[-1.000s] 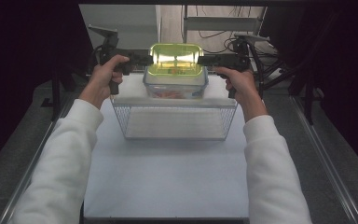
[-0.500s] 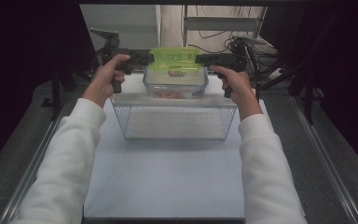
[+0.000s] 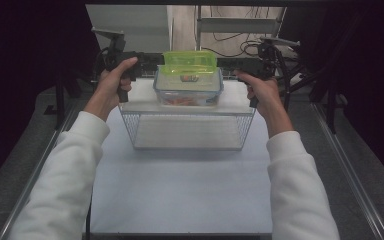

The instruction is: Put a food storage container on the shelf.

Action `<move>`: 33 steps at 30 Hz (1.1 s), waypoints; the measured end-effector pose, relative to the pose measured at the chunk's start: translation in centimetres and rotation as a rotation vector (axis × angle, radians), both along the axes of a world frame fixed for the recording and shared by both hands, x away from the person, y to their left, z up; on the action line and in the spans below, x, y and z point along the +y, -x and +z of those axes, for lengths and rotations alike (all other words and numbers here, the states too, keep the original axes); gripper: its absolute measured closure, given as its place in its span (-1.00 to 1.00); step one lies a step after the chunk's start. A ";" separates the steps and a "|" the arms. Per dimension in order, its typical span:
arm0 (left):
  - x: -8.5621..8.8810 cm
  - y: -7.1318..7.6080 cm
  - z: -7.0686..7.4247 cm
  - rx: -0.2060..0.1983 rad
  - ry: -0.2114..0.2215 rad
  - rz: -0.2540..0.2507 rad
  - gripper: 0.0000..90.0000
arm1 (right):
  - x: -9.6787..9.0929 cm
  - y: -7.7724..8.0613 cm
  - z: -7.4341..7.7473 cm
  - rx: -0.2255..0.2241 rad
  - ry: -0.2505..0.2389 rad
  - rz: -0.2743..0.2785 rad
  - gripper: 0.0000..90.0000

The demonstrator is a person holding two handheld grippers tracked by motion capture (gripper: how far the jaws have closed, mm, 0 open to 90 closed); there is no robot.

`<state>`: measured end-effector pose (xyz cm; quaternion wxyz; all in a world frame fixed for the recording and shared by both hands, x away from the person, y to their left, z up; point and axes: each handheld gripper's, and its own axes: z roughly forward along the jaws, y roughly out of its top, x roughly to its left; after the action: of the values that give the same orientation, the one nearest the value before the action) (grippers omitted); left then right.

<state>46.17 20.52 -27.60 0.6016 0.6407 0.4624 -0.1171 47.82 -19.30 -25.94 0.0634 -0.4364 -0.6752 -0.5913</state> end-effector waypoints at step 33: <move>0.3 21.0 -17.1 -0.134 -0.431 -0.050 -0.48 | -4.5 19.1 -16.5 -0.113 0.381 0.188 -0.33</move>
<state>25.12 20.87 -44.75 0.4769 0.7722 0.4196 0.0124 28.70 -23.83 -42.40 -0.0035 -0.3418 -0.8149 -0.4681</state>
